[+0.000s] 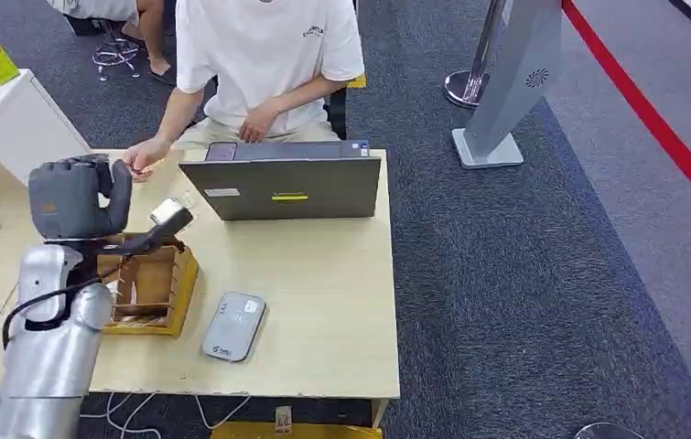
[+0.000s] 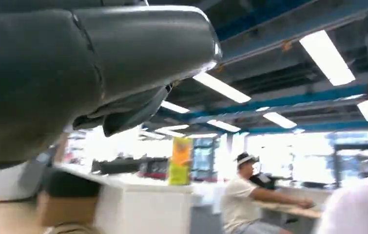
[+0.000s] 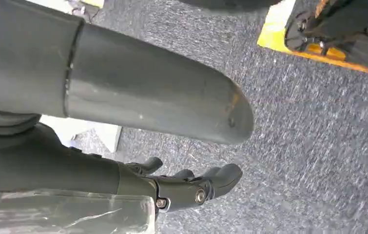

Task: Pass the card to the sensor for recognition and then transmit it.

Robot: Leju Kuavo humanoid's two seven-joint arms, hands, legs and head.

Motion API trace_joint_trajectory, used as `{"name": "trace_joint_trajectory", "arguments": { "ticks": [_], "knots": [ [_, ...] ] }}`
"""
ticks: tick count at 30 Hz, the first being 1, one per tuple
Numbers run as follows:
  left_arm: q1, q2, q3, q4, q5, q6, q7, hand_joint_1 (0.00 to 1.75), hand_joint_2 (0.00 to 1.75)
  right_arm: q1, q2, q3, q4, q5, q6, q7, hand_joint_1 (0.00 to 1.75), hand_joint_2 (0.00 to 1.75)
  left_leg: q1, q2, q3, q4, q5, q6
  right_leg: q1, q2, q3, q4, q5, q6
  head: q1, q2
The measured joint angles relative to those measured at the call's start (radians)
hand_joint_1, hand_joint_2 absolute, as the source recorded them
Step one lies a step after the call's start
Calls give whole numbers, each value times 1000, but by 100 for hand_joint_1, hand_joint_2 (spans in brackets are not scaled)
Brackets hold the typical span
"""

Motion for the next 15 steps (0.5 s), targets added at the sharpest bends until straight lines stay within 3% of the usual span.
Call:
{"name": "trace_joint_trajectory", "arguments": {
  "ticks": [2, 7, 15],
  "knots": [
    [61, -19, -44, -112, -17, -11, -10, 175, 0, 3, 11, -8, 0, -2, -47, 7, 0, 0, 0, 1, 0, 0, 0, 0, 0, 1, 0, 0, 0, 0, -1, 0],
    [170, -50, -172, -297, -97, -32, 14, 175, 0, 3, 29, -14, 1, -16, -62, 11, 0, 0, 0, 0, 0, 0, 0, 0, 0, 0, 0, 0, 0, 0, 0, 0],
    [205, -58, -222, -388, -98, -35, 24, 175, 0, 4, 30, -27, 3, -16, -62, 11, 0, 0, 1, -1, 0, 0, 1, -1, 1, -1, 0, 1, 0, 0, -1, 0]
  ]
}}
